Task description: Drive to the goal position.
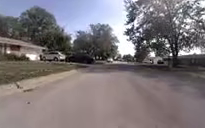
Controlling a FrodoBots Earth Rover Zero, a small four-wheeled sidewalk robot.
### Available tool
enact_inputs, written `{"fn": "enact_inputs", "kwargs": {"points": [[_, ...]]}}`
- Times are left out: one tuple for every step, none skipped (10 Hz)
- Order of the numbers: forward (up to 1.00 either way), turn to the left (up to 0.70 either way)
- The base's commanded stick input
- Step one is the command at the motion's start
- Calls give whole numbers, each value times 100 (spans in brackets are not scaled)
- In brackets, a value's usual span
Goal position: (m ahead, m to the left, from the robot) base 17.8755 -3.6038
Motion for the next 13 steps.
{"fn": "enact_inputs", "kwargs": {"points": [[100,2],[100,2],[100,2],[100,2],[100,2],[100,2],[100,2],[100,2],[100,2],[100,2],[100,2],[100,1],[100,0]]}}
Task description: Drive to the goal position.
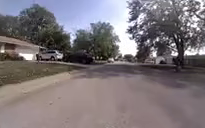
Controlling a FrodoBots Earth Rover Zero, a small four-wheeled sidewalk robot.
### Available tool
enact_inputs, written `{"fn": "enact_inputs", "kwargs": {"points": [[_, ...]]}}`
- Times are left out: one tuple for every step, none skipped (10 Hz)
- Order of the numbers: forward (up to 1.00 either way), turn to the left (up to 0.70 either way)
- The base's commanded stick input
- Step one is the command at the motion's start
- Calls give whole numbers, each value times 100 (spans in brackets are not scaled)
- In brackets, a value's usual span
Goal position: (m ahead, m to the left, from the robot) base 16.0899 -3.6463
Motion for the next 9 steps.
{"fn": "enact_inputs", "kwargs": {"points": [[100,0],[100,0],[100,0],[100,0],[100,0],[100,0],[100,0],[100,0],[100,0]]}}
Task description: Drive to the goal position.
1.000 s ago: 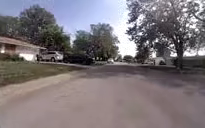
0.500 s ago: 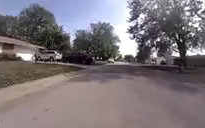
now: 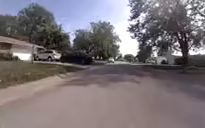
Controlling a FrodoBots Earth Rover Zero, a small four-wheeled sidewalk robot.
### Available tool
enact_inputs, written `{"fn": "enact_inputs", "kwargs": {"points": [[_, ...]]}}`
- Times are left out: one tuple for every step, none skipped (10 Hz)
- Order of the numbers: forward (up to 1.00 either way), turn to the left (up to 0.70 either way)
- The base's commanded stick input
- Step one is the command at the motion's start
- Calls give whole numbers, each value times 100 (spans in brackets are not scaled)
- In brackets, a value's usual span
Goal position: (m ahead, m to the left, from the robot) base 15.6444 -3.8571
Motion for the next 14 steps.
{"fn": "enact_inputs", "kwargs": {"points": [[100,0],[100,0],[100,0],[100,0],[100,0],[100,0],[100,0],[100,0],[100,0],[100,0],[100,0],[100,0],[100,0],[100,-30]]}}
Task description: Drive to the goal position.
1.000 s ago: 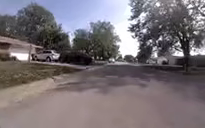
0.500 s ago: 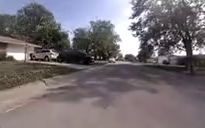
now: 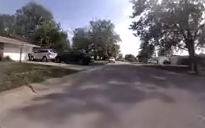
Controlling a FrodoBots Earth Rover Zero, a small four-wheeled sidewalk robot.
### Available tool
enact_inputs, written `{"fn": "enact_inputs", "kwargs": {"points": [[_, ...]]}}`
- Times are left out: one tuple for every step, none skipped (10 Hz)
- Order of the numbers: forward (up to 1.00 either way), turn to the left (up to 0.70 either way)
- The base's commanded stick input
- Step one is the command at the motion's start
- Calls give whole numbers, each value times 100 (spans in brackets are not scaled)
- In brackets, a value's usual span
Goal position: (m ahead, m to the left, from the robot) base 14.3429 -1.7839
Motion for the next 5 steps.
{"fn": "enact_inputs", "kwargs": {"points": [[100,-26],[100,-23],[100,0],[100,0],[100,0]]}}
